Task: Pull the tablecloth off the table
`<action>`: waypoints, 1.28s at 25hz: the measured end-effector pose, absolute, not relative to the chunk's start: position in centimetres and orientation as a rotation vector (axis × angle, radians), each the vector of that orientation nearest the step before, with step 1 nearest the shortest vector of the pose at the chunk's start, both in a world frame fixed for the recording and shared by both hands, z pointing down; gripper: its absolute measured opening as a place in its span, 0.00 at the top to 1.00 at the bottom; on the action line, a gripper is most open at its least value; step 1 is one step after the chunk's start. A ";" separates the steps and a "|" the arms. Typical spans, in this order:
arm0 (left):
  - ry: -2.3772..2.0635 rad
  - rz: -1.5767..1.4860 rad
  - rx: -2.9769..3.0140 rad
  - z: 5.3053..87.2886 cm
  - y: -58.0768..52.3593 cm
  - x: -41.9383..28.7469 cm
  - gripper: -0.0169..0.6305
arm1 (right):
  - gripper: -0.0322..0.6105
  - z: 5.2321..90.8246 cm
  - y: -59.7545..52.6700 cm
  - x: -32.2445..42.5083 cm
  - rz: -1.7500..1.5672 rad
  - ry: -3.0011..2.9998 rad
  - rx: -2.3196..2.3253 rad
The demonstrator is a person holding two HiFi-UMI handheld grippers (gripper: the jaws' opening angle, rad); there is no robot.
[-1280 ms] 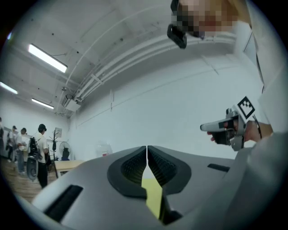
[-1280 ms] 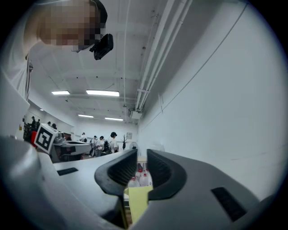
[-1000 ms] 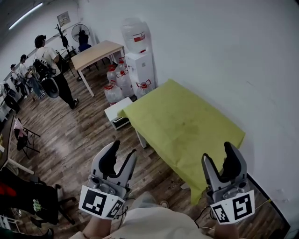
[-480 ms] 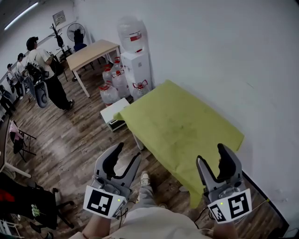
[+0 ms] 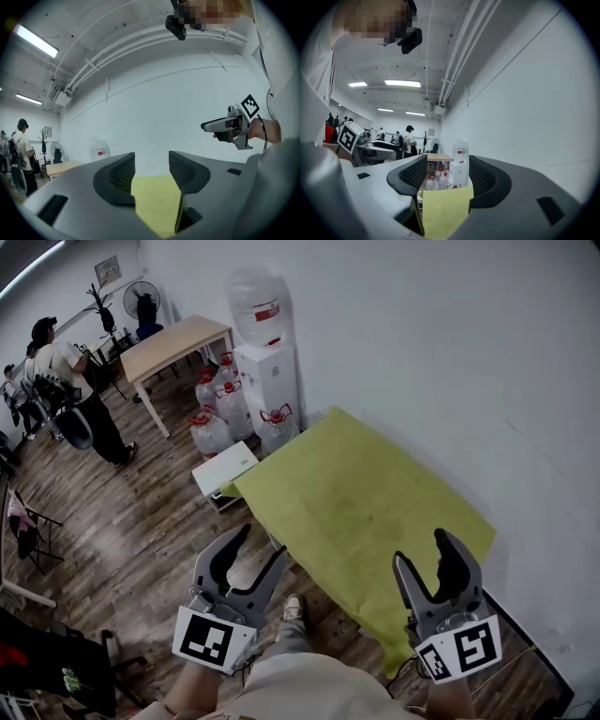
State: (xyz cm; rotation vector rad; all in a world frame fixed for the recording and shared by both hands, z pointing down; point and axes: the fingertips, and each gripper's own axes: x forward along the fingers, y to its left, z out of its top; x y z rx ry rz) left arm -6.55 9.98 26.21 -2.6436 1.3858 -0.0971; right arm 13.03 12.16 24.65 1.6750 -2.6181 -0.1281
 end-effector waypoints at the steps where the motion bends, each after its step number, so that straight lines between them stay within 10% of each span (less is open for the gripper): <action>1: 1.384 -0.102 -2.649 26.2 8.6 -6.9 0.62 | 0.50 24.7 10.9 12.8 -0.121 -2.613 1.677; 32: 1.256 -0.624 -2.925 44.7 -25.2 -12.0 0.54 | 0.46 41.0 -23.4 9.9 0.332 -2.359 1.704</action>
